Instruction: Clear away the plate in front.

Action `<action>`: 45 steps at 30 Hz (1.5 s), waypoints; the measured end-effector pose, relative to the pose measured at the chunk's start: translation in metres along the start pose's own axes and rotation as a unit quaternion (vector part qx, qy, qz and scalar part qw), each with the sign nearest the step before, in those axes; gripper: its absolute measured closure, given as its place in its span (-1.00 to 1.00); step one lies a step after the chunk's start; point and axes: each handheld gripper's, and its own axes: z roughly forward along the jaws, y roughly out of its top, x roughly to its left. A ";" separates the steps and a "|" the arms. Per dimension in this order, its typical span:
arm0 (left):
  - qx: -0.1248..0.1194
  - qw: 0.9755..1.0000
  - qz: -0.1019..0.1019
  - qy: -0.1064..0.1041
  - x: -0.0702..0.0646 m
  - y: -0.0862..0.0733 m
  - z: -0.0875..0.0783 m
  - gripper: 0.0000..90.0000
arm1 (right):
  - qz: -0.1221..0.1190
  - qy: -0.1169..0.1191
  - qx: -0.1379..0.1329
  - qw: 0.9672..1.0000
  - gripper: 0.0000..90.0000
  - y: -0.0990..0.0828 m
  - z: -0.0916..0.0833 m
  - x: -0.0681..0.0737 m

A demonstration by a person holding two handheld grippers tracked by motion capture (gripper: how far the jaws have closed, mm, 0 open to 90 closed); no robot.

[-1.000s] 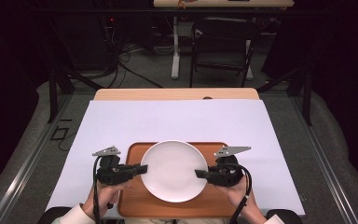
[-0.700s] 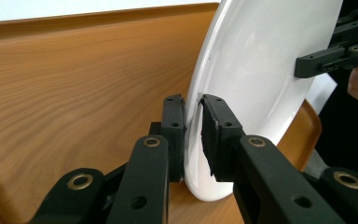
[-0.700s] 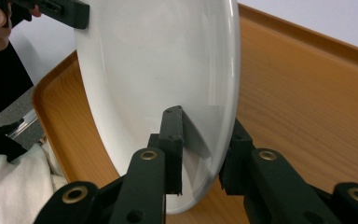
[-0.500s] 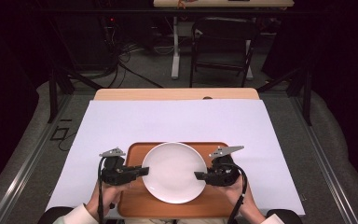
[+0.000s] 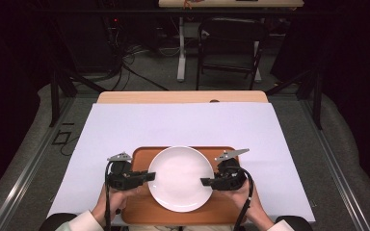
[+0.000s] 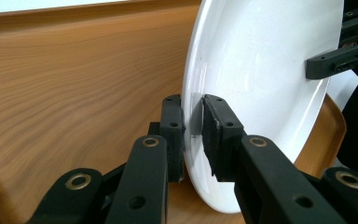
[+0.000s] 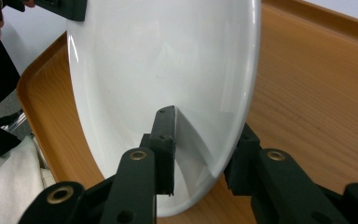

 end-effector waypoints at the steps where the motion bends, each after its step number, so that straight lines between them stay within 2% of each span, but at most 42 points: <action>1: 0.002 1.000 -0.001 -0.001 0.001 0.000 0.001 0.73 | 0.001 -0.001 0.004 1.000 0.50 0.000 0.001 -0.001; 9: 0.011 1.000 -0.003 0.013 0.003 0.000 0.008 0.68 | 0.004 -0.014 0.031 0.999 0.35 0.002 0.012 -0.005; 15: 0.026 0.999 -0.020 0.017 0.007 -0.002 0.017 0.61 | 0.000 -0.025 0.051 0.998 0.24 0.001 0.019 -0.005; 29: 0.047 0.998 -0.015 0.029 0.007 -0.005 0.026 0.51 | 0.010 -0.035 0.079 0.996 0.11 -0.001 0.026 -0.006; 35: 0.059 0.997 -0.024 0.034 0.007 -0.007 0.032 0.43 | 0.014 -0.043 0.096 0.994 0.01 -0.002 0.030 -0.006; 38: 0.064 0.997 -0.015 0.040 0.006 -0.007 0.034 0.39 | 0.013 -0.042 0.103 0.994 -0.03 -0.002 0.032 -0.006; 40: 0.066 0.997 -0.007 0.049 0.005 -0.007 0.034 0.37 | 0.003 -0.052 0.108 0.993 -0.02 -0.003 0.033 -0.006; 45: 0.069 0.996 0.002 0.052 0.003 -0.007 0.034 0.32 | -0.005 -0.060 0.110 0.992 -0.05 -0.003 0.034 -0.004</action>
